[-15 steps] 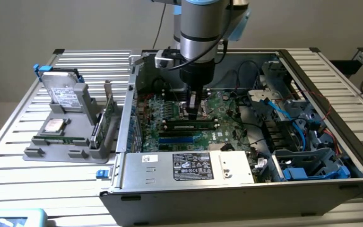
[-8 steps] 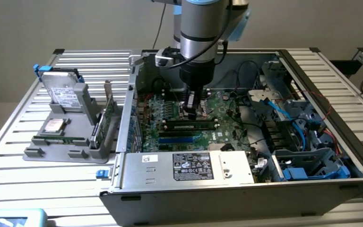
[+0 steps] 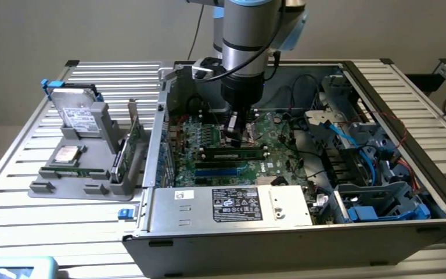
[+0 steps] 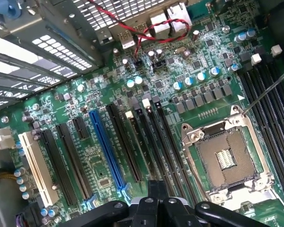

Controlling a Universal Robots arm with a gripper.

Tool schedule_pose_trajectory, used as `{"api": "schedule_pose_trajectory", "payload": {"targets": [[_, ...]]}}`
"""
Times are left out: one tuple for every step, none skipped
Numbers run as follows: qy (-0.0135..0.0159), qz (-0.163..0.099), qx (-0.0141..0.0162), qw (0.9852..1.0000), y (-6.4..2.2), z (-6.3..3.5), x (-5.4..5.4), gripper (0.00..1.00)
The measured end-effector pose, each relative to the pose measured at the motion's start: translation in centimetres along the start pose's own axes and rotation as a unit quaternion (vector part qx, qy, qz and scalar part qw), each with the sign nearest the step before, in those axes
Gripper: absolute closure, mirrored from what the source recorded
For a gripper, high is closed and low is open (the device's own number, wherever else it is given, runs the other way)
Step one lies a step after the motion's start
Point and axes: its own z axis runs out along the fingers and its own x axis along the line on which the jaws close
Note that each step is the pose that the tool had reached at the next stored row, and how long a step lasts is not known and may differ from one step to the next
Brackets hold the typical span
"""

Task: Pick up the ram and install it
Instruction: 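Press down the ram until it locks into place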

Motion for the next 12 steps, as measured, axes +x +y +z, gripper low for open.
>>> {"api": "schedule_pose_trajectory", "payload": {"targets": [[0.0001,0.007,-0.0005,1.0,0.0,0.0,0.0,0.89],[0.0002,0.015,-0.001,0.9999,0.0,0.01,0.0,0.89],[0.0003,0.022,-0.0015,0.9998,0.0,0.01,0.0,0.89],[0.0004,0.029,-0.002,0.9996,0.0,0.01,0.0,0.89],[0.0005,0.037,-0.0025,0.9993,0.0,0.02,0.0,0.89],[0.0006,0.044,-0.0029,0.999,0.0,0.02,0.0,0.89],[0.0007,0.051,-0.0034,0.9987,0.0,0.03,0.0,0.89],[0.0008,0.058,-0.0039,0.9983,0.0,0.03,0.0,0.89],[0.0009,0.065,-0.0044,0.9979,0.0,0.03,0.0,0.89],[0.0009,0.071,-0.0048,0.9974,0.0,0.04,0.0,0.89],[0.0011,0.077,-0.0052,0.997,0.0,0.04,0.0,0.89],[0.0011,0.083,-0.0056,0.9965,0.0,0.05,0.0,0.89]]}}
